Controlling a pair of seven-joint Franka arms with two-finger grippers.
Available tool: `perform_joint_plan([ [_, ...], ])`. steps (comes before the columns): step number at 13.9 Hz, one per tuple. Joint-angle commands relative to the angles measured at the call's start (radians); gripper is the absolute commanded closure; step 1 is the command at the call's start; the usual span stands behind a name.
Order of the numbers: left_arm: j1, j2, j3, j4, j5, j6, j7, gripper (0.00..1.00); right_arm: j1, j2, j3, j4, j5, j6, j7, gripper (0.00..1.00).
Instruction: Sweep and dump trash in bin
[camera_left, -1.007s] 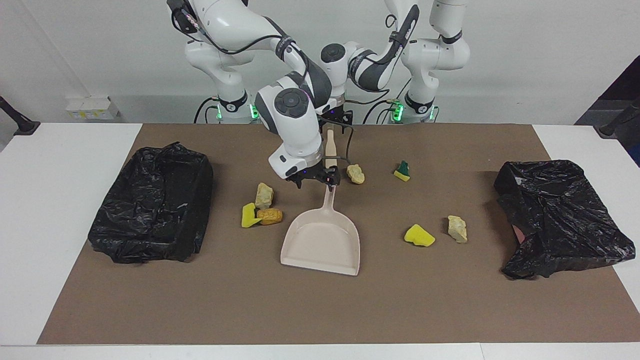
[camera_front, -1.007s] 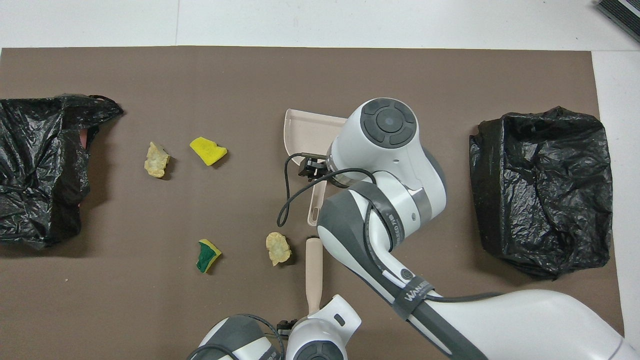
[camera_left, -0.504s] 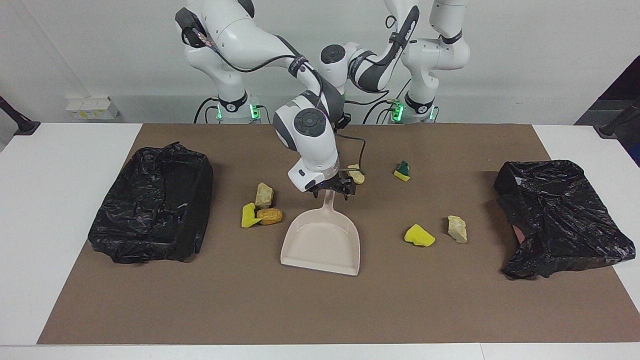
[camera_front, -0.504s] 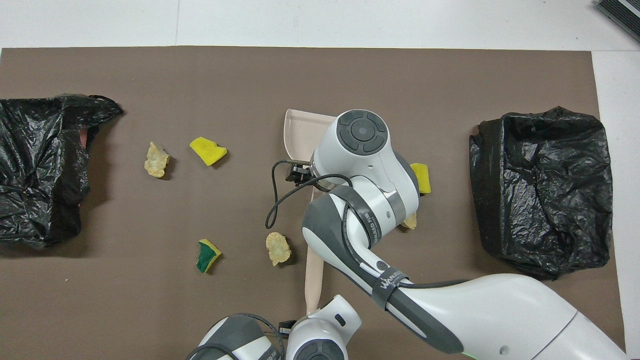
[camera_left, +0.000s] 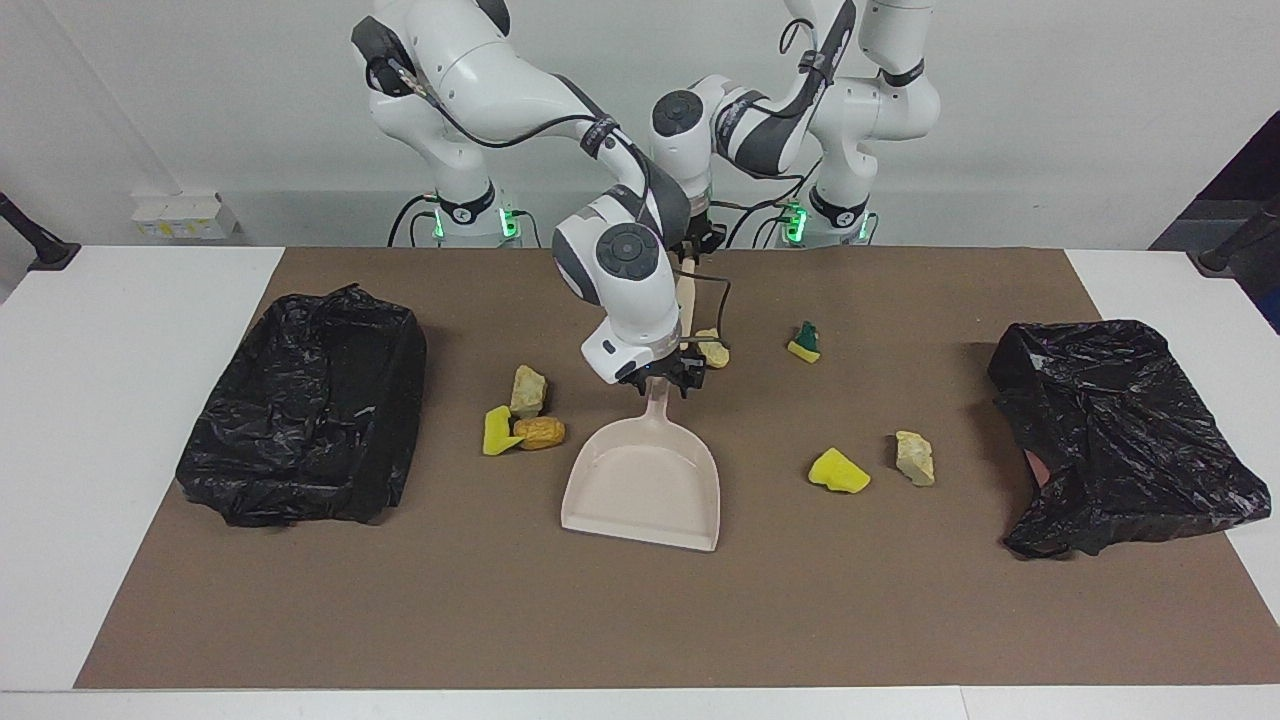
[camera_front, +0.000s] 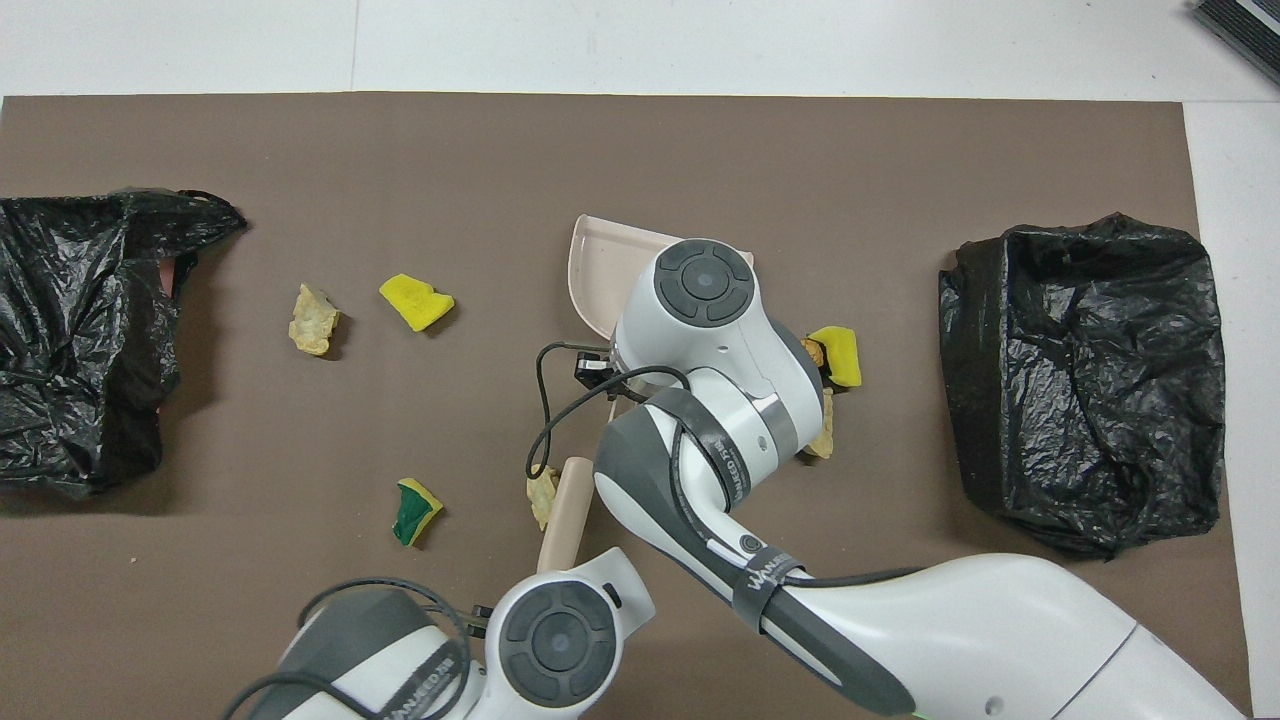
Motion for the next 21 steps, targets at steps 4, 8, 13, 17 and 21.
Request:
perform_joint_plan([
  [4, 0.012, -0.05, 0.258, 0.029, 0.127, -0.04, 0.194, 1.0, -0.025, -0.017, 0.012, 0.019, -0.013, -0.095, -0.008, 1.0],
  [8, 0.012, 0.085, 0.477, 0.142, 0.159, 0.006, 0.284, 1.0, -0.054, -0.105, 0.007, 0.006, 0.005, -0.14, -0.323, 1.0],
  [13, 0.013, 0.262, 0.612, 0.266, 0.342, 0.115, 0.308, 1.0, -0.089, -0.281, -0.049, -0.066, 0.002, -0.379, -0.944, 1.0],
  [17, 0.015, 0.383, 0.729, 0.365, 0.352, 0.205, 0.455, 1.0, -0.091, -0.399, -0.083, -0.254, -0.025, -0.314, -1.443, 1.0],
  [21, 0.044, 0.447, 0.743, 0.35, 0.351, 0.264, 0.499, 1.0, -0.083, -0.542, -0.083, -0.474, -0.025, -0.254, -1.57, 1.0],
])
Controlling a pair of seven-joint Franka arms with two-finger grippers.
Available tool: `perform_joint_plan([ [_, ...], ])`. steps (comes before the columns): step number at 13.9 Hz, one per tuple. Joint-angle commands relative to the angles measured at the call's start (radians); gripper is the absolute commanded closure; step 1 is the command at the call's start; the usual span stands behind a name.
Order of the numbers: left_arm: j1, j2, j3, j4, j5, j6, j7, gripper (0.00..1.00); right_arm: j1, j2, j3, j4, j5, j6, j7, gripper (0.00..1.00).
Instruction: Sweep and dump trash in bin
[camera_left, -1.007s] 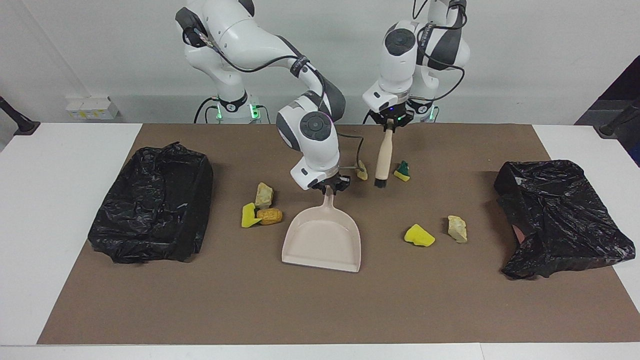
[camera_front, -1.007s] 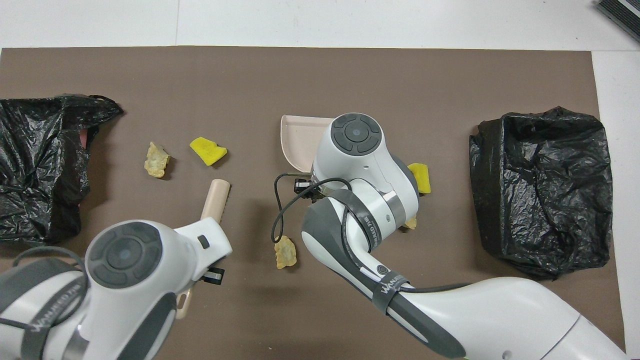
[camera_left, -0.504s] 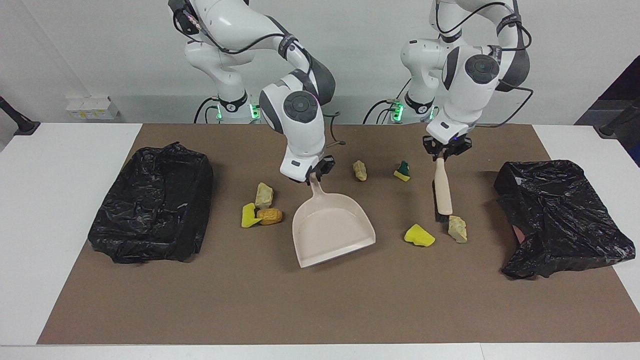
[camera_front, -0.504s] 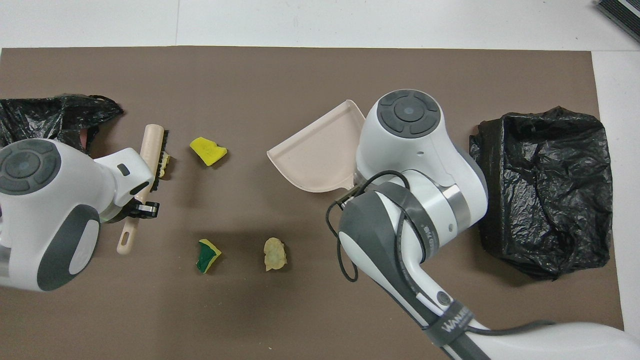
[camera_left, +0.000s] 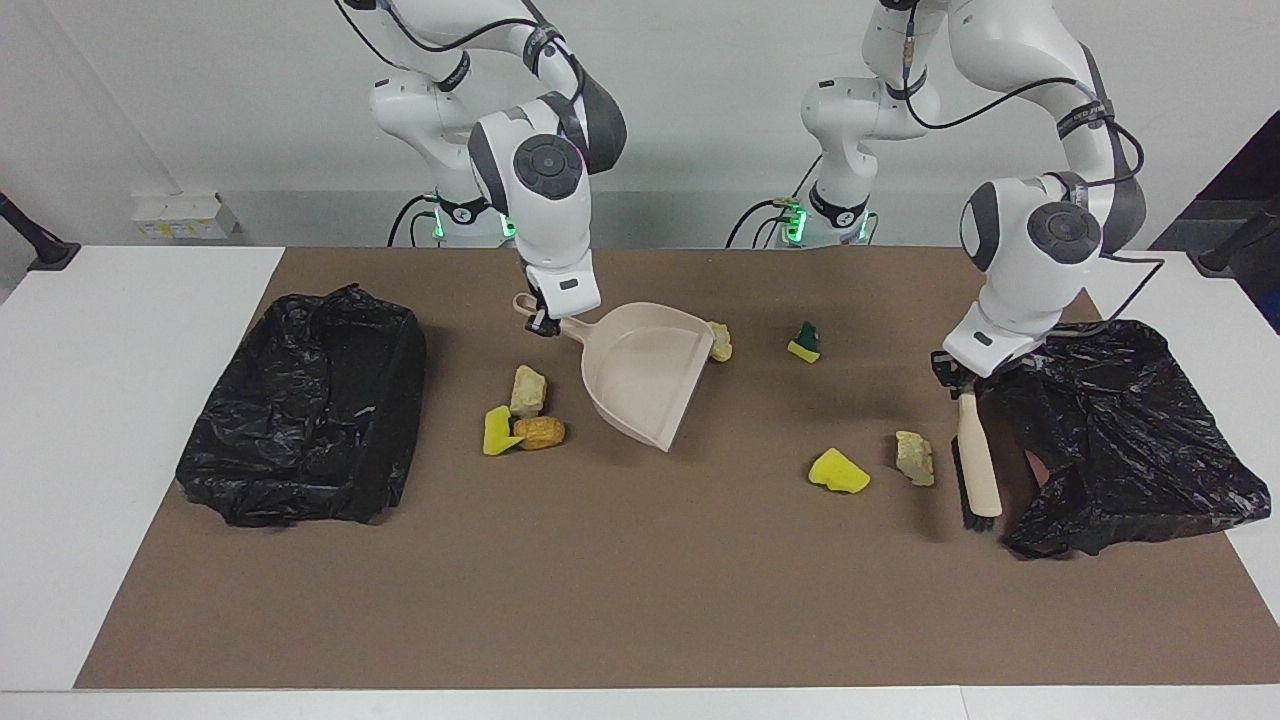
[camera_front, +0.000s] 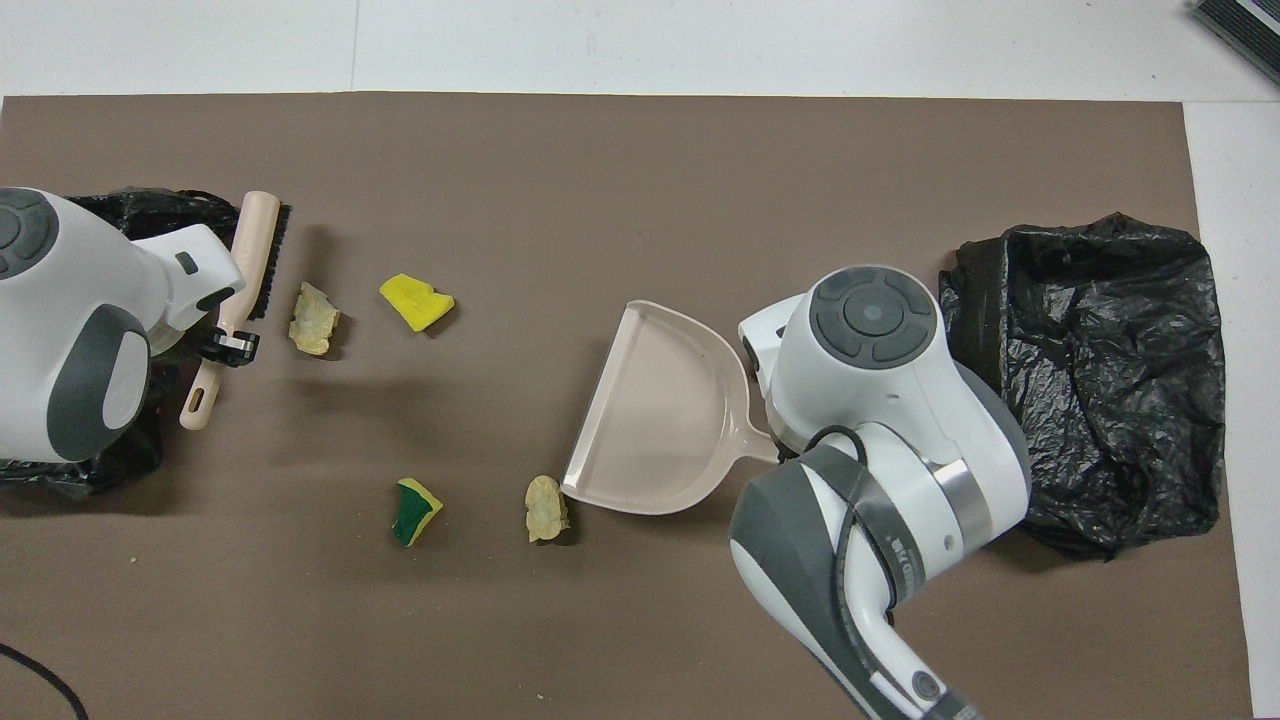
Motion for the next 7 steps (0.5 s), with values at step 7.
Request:
perform_joint_plan([
  [7, -0.057, 0.009, -0.016, -0.07, -0.021, 0.033, 0.045, 1.0, 0.099, -0.201, 0.024, -0.281, 0.007, 0.049, 0.254, 1.0],
])
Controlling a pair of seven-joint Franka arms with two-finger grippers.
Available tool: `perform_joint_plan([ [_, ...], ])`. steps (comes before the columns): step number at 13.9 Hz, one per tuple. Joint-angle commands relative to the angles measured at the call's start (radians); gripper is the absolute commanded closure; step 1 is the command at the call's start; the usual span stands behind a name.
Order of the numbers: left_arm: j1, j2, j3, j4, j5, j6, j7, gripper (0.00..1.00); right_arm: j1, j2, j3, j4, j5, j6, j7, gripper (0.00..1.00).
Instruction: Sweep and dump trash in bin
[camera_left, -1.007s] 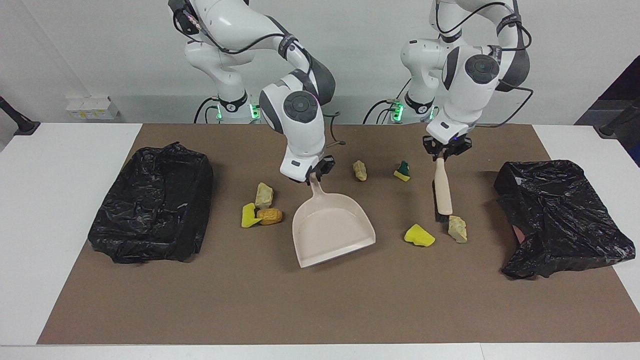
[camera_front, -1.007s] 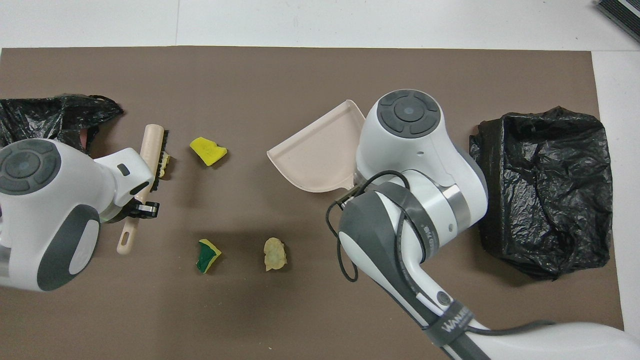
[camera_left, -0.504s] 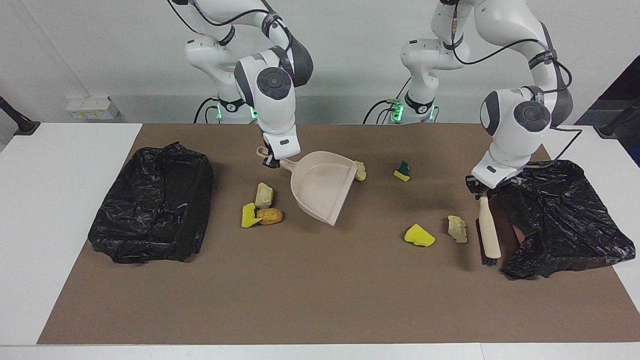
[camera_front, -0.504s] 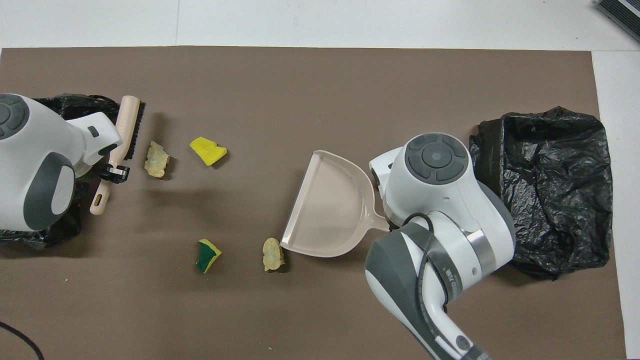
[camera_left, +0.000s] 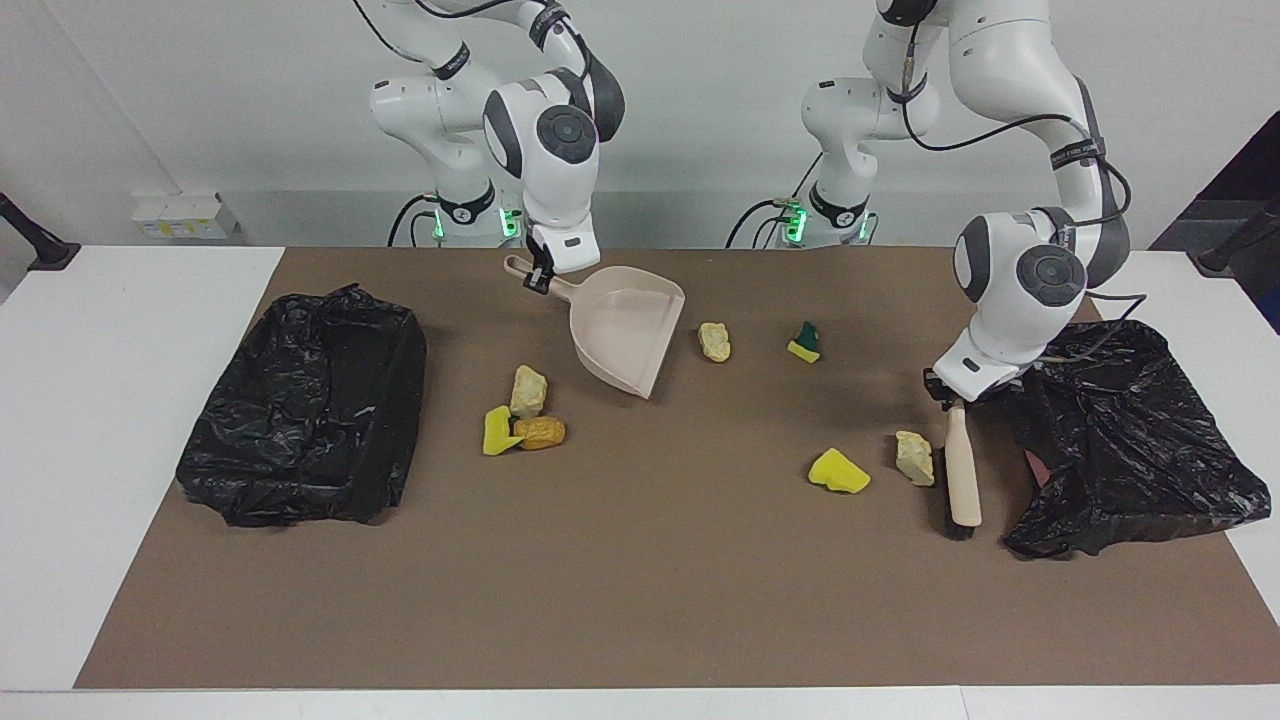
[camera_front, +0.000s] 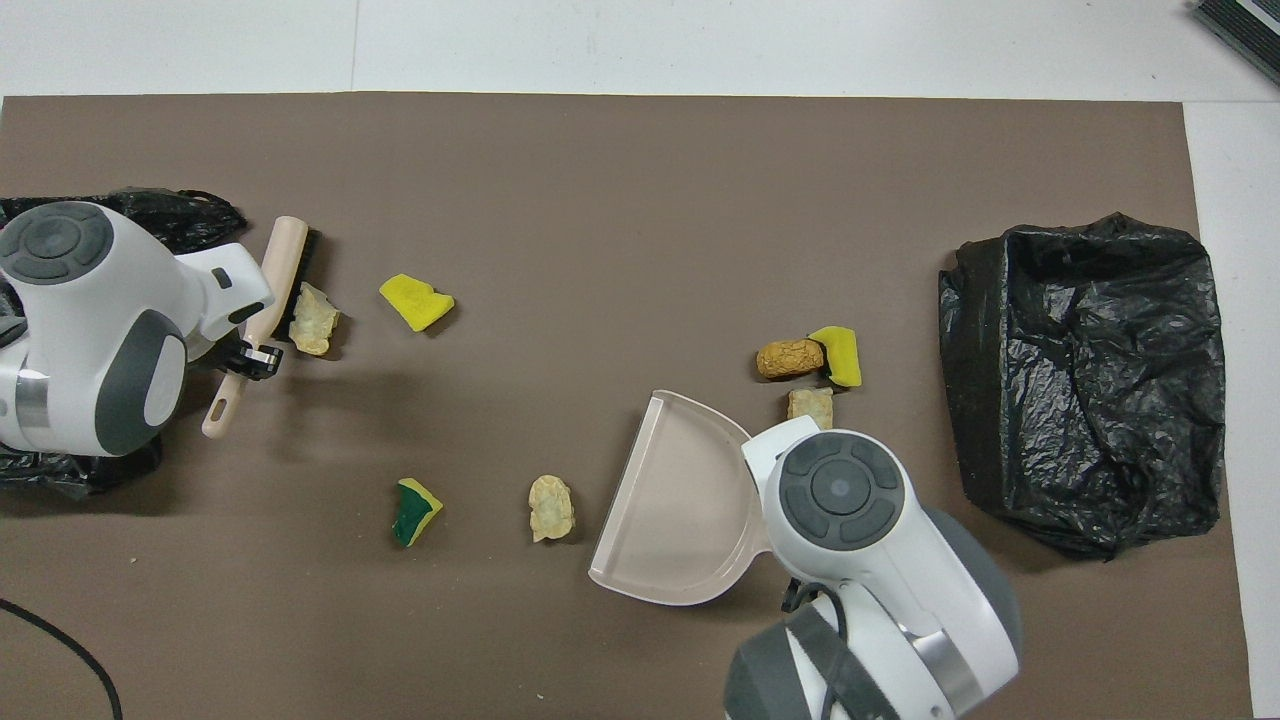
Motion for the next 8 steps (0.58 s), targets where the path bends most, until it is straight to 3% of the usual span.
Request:
perform_joint_plan([
  [1, -0.065, -0.038, 0.006, -0.051, -0.034, 0.02, 0.021, 1.0, 0.028, 0.022, 0.014, -0.031, 0.013, 0.058, 0.112, 1.0],
  [4, -0.088, -0.065, -0.02, -0.107, -0.04, 0.04, 0.149, 1.0, 0.028, 0.053, 0.053, -0.031, 0.036, 0.111, 0.139, 1.0],
  [8, -0.108, -0.105, -0.089, -0.161, -0.089, -0.004, 0.171, 1.0, 0.028, 0.091, 0.053, -0.022, 0.067, 0.177, 0.176, 1.0],
])
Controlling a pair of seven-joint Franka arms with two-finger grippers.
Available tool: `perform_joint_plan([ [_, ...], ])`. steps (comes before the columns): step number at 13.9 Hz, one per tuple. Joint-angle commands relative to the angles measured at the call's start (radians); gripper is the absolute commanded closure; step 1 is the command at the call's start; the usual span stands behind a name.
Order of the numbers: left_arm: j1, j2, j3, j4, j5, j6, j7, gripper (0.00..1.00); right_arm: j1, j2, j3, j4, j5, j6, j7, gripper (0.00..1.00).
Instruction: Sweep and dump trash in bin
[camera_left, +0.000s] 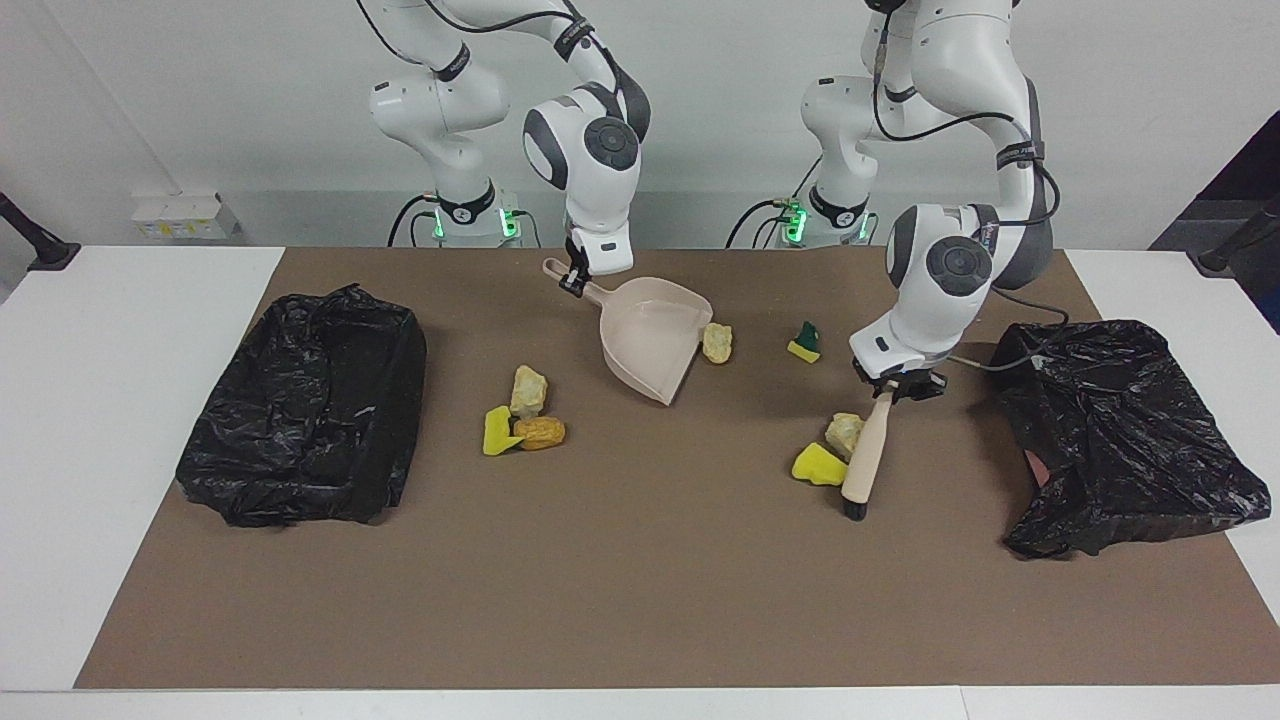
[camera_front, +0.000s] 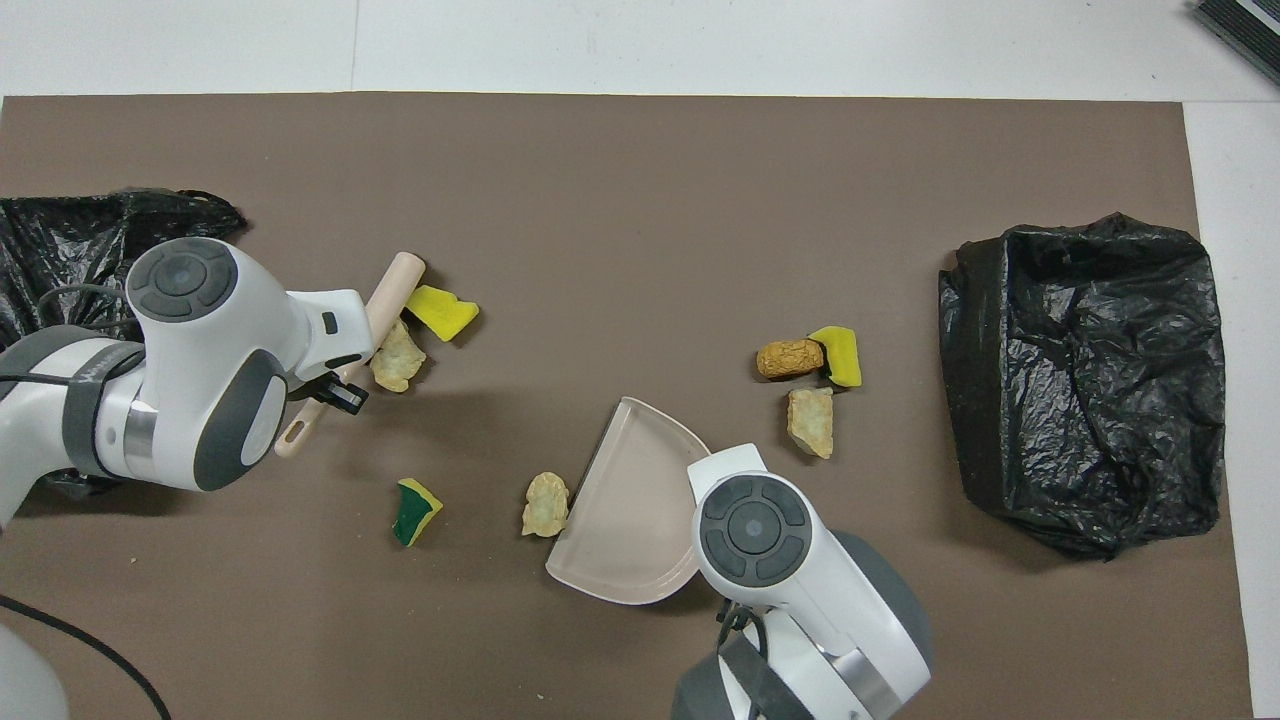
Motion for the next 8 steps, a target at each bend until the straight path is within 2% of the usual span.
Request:
perform_joint_plan([
  [1, -0.02, -0.084, -0.046, -0.111, -0.054, -0.039, 0.026, 1.0, -0.006, 0.04, 0.004, 0.01, 0.043, 0.059, 0.043, 1.0],
  [5, -0.028, -0.173, -0.156, -0.223, -0.139, -0.1, 0.016, 1.0, -0.006, 0.049, 0.005, 0.012, 0.035, 0.066, 0.049, 1.0],
  [8, -0.071, -0.19, -0.201, -0.231, -0.159, -0.119, -0.059, 1.0, -0.006, 0.049, 0.005, 0.012, 0.029, 0.064, 0.046, 1.0],
])
